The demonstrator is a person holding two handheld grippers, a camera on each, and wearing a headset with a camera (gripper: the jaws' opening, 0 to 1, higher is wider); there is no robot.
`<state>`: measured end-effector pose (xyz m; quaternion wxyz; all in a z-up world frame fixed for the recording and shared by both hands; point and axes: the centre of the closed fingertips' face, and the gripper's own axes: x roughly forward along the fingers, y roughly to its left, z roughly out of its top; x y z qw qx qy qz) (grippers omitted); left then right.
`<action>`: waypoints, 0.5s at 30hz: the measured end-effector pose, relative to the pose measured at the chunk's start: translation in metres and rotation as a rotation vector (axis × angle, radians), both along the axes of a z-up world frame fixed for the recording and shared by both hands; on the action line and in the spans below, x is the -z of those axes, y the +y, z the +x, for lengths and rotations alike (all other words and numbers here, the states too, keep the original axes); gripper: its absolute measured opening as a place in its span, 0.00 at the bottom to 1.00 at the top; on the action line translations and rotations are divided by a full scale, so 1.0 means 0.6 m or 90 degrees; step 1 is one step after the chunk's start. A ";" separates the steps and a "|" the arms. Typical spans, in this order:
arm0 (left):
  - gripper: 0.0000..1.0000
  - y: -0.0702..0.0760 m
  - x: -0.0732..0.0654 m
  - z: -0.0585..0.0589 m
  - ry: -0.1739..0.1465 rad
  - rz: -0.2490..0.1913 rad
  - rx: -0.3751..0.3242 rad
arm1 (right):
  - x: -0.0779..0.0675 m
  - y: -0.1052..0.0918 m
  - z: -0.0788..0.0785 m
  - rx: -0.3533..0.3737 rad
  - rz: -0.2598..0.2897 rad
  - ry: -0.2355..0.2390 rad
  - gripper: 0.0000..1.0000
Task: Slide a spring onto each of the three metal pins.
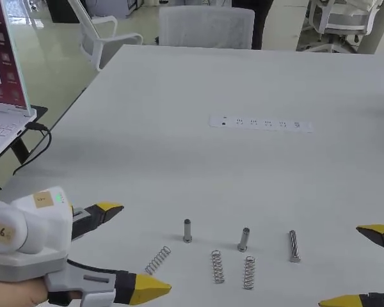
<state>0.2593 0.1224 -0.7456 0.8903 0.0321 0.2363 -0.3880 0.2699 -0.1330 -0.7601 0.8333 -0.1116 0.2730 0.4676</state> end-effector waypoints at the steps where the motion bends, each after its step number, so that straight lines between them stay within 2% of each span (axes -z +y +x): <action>1: 0.98 0.000 0.001 0.000 0.000 0.001 0.000 | 0.000 0.000 0.000 0.000 0.000 0.000 0.97; 15: 0.98 0.000 -0.002 0.003 -0.003 0.000 0.003 | 0.002 -0.001 0.001 -0.003 -0.003 0.005 0.96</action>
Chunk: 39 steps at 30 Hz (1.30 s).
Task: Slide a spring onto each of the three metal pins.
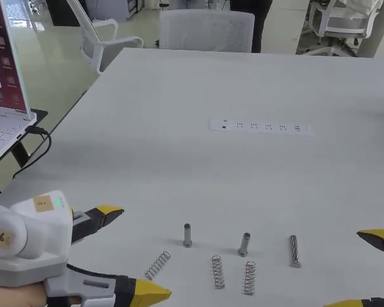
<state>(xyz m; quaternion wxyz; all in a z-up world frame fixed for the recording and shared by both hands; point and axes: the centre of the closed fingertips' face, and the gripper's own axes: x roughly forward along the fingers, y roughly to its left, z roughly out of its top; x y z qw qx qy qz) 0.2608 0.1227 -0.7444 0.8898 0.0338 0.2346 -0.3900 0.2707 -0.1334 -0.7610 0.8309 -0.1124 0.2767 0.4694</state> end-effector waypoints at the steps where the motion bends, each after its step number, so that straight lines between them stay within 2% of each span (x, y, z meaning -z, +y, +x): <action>1: 0.98 0.000 0.000 0.000 0.000 0.000 0.000 | 0.000 0.000 0.000 0.000 -0.001 0.000 0.96; 20: 0.98 0.001 0.001 0.000 0.001 -0.002 -0.001 | 0.003 0.001 -0.005 -0.003 -0.003 0.007 0.95; 29: 0.98 0.000 0.002 -0.001 0.002 -0.001 0.001 | 0.014 0.002 -0.009 -0.003 -0.008 0.032 0.90; 39: 0.98 0.002 0.003 0.002 0.001 0.000 0.001 | 0.013 0.000 -0.005 0.003 -0.003 0.042 0.86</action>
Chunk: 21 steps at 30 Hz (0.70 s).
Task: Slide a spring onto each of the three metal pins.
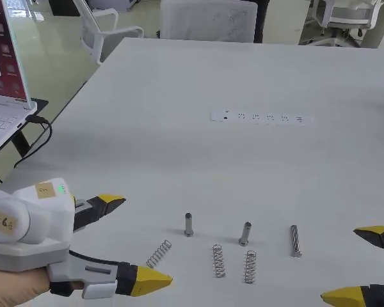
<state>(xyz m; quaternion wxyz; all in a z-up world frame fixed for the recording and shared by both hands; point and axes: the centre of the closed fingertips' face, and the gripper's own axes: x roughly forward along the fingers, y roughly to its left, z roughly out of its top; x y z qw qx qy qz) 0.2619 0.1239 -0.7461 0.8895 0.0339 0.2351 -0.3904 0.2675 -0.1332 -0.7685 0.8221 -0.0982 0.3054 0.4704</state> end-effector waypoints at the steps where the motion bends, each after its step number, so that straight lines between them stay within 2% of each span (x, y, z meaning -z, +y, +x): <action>1: 0.98 0.000 0.000 0.000 0.000 0.001 0.001 | 0.000 0.000 0.000 0.000 0.000 0.002 0.86; 21: 0.96 0.001 -0.002 0.003 -0.002 0.000 0.001 | -0.001 0.013 0.024 0.010 0.009 0.035 0.74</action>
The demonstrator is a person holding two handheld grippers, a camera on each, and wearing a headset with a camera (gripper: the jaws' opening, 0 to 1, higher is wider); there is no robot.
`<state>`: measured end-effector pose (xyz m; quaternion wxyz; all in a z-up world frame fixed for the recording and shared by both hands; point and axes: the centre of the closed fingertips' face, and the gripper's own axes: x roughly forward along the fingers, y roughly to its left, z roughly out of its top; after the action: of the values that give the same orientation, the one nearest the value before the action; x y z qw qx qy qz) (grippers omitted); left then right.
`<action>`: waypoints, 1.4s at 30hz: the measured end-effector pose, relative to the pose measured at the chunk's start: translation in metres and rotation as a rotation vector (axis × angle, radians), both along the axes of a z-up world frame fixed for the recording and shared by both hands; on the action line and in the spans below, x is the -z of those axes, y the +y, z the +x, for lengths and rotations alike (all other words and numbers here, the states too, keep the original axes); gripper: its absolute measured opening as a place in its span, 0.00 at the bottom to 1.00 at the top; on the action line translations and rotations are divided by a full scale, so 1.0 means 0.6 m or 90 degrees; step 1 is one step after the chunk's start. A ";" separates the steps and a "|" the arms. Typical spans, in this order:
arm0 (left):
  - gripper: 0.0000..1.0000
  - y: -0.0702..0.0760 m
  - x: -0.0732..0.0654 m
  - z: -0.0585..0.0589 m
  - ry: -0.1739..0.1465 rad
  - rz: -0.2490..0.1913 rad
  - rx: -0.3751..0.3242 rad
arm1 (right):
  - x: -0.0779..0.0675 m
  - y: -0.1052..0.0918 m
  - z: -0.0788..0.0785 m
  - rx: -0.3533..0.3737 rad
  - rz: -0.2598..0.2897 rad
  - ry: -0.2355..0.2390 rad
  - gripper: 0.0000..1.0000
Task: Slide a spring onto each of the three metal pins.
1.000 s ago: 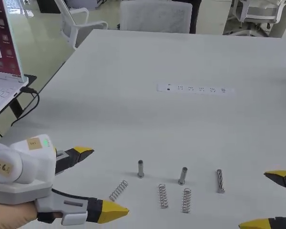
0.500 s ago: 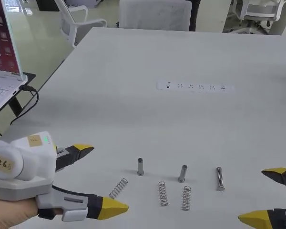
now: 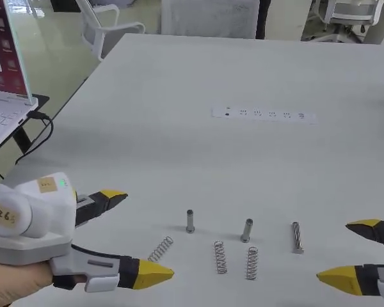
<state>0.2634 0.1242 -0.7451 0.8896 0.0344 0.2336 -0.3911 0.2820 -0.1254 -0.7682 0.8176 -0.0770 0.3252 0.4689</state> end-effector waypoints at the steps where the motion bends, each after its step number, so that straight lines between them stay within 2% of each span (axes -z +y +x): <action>1: 0.96 0.000 0.001 0.000 0.001 0.001 0.001 | -0.001 0.001 0.001 0.000 0.000 0.000 0.74; 10: 0.93 -0.002 0.002 -0.004 0.007 -0.005 0.004 | -0.001 0.005 0.008 0.001 0.003 0.012 0.69; 21: 0.92 -0.001 0.003 -0.007 0.006 -0.004 0.006 | 0.013 0.013 0.016 0.003 -0.015 0.034 0.62; 27: 0.92 -0.001 0.002 -0.007 0.006 -0.006 0.004 | 0.021 0.016 0.025 0.008 -0.031 0.046 0.59; 42: 0.90 0.003 0.002 -0.008 0.008 -0.009 0.001 | 0.041 0.014 0.055 0.044 -0.069 0.084 0.45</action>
<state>0.2588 0.1260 -0.7463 0.8880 0.0259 0.2365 -0.3935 0.3151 -0.1172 -0.7930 0.8048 -0.0789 0.4056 0.4261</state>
